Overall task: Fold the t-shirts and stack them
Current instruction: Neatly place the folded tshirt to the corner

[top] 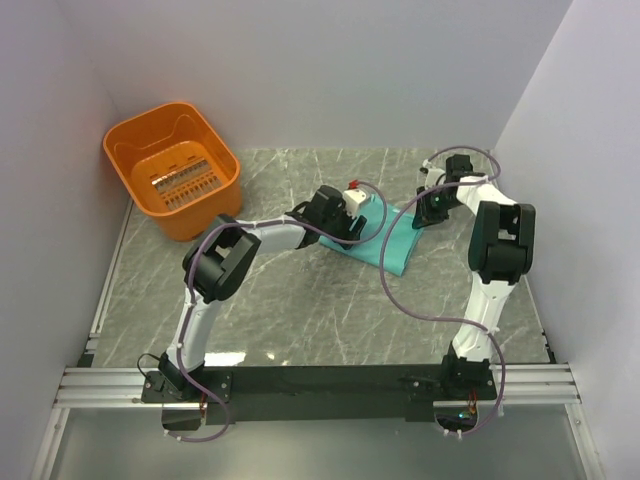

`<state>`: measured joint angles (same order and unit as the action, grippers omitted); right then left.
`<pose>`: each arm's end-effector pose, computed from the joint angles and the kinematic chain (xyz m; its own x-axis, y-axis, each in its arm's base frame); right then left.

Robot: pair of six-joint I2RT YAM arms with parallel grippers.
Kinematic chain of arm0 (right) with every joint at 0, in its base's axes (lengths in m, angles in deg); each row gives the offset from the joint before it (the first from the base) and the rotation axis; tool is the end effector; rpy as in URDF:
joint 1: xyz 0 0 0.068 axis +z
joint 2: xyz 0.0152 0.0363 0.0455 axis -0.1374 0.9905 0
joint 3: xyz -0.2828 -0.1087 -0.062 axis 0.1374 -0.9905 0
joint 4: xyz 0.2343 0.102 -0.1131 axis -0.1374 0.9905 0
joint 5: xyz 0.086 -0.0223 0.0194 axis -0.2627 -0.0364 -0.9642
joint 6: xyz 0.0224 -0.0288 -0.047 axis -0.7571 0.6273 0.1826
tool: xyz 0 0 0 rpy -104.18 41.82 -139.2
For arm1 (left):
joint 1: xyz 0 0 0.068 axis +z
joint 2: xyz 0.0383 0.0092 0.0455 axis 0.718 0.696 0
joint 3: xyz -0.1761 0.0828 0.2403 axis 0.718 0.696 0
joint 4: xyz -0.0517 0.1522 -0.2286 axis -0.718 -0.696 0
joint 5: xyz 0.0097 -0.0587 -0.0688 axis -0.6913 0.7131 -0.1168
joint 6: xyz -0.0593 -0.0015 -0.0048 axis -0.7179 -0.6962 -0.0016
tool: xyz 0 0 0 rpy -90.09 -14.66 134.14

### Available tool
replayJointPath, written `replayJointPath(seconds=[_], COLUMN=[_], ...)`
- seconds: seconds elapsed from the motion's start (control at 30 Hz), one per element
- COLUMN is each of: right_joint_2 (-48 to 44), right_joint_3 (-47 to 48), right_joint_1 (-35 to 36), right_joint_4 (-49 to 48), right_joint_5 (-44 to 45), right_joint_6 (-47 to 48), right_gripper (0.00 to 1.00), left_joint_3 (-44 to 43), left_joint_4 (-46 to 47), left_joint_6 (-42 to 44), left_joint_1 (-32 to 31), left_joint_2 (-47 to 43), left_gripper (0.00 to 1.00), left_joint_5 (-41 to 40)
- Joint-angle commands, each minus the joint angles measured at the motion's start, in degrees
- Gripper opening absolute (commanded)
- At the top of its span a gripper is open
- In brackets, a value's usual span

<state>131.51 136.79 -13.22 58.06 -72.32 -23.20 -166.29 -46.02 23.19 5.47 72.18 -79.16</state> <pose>0.4665 -0.0244 0.1804 -0.8839 -0.1181 -0.4525 -0.2809 0.9077 0.3118 0.3960 -0.3479 0.1645 -0.4148 0.3943 -0.8201 0.7666 0.6369 -0.0815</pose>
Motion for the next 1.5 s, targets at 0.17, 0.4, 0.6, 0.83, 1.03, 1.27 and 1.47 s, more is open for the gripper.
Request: replayJointPath(seconds=[0.17, 0.4, 0.6, 0.83, 1.03, 1.27, 1.47], right_joint_2=[1.1, -11.7, -18.9, -16.2, -12.2, -9.2, -6.2], right_joint_3=[3.6, -0.5, -7.9, -12.3, -12.9, -14.9, -15.9], right_joint_1=[-1.1, -2.8, -2.3, 4.2, 5.1, 5.1, 5.1], right_joint_4=[0.9, 4.6, 11.7, 15.8, 16.3, 14.2, 12.1], right_joint_5=[0.1, -10.1, -23.2, -23.2, -21.0, -12.1, -7.1], right_joint_6=[2.7, 11.8, 23.6, 27.8, 28.1, 26.4, 23.5], right_gripper=[0.3, 0.43, 0.42, 0.29, 0.26, 0.25, 0.25], left_joint_3=[3.3, 1.8, -10.8, -25.4, -31.5, -34.8, -37.5], left_joint_4=[4.3, 2.4, -5.7, -7.4, -8.0, -10.9, -13.1], left_joint_6=[-0.9, -1.4, -6.1, -12.7, -17.8, -21.9, -25.3], left_joint_1=[0.7, 2.1, 3.9, 5.1, 5.8, 7.1, 8.9], left_joint_2=[-7.2, -13.7, -6.7, 5.3, 12.2, 18.1, 20.9], left_gripper=[0.77, 0.83, 0.81, 0.79, 0.77, 0.76, 0.77], left_joint_5=[-3.4, -3.8, -2.4, 1.3, 2.8, 1.7, 0.6])
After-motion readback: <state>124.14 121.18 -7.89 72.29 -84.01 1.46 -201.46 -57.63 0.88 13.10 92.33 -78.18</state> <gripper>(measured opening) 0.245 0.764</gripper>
